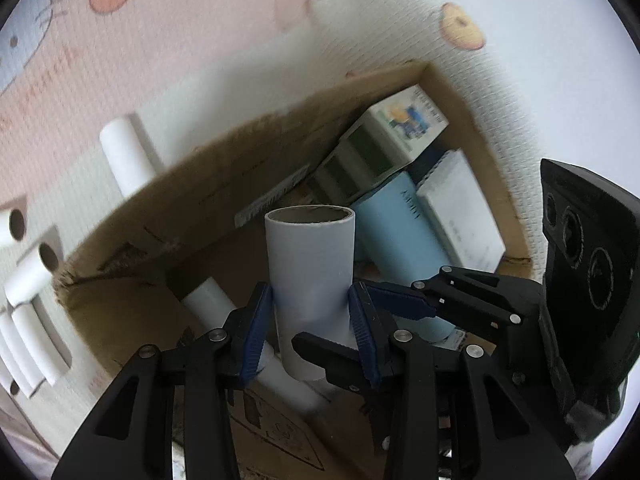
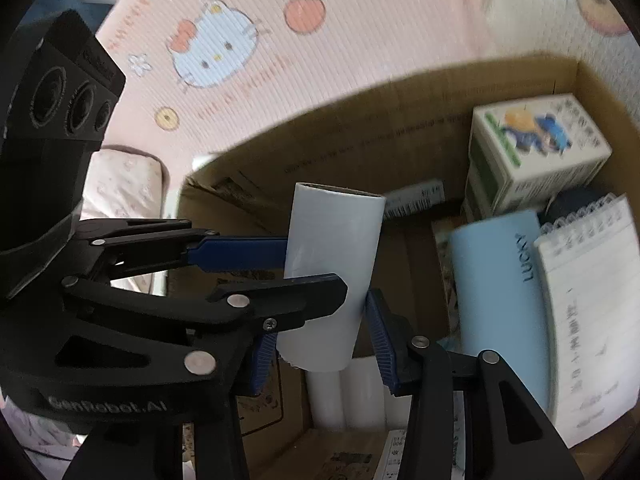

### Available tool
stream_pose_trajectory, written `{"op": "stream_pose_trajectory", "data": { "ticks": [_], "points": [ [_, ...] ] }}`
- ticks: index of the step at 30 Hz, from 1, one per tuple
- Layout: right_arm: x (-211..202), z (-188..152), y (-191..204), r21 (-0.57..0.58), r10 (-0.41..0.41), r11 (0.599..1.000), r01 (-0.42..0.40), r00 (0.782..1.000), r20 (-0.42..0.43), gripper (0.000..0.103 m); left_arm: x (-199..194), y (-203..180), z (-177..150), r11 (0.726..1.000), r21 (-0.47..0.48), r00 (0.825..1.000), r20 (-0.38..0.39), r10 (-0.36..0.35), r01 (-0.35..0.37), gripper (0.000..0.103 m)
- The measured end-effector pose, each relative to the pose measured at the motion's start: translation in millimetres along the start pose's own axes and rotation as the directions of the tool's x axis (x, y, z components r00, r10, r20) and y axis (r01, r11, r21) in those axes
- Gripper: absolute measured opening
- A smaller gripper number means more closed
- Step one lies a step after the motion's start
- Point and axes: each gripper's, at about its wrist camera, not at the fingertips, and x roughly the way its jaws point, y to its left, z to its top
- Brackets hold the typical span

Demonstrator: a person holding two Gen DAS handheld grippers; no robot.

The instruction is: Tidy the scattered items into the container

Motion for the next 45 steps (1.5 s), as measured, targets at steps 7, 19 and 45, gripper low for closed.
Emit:
{"op": "stream_pose_trajectory", "data": {
  "ticks": [7,19,45],
  "points": [
    [11,-5,-1,-0.008,-0.041,0.999,0.04,0.998,-0.057,0.041,13,-2,0,0.999,0.005,0.999,-0.023,0.032,-0.032,0.044],
    [20,-8,-8,0.024,0.004,1.0,-0.002,0.995,-0.097,0.04,20,-8,12,0.994,-0.003,0.992,-0.057,0.11,-0.11,0.045],
    [59,-16,-15,0.055,-0.043,0.996,0.065,0.94,-0.338,0.029,-28,14,-2,0.99,0.025,0.979,0.156,0.131,-0.136,0.041]
  ]
}}
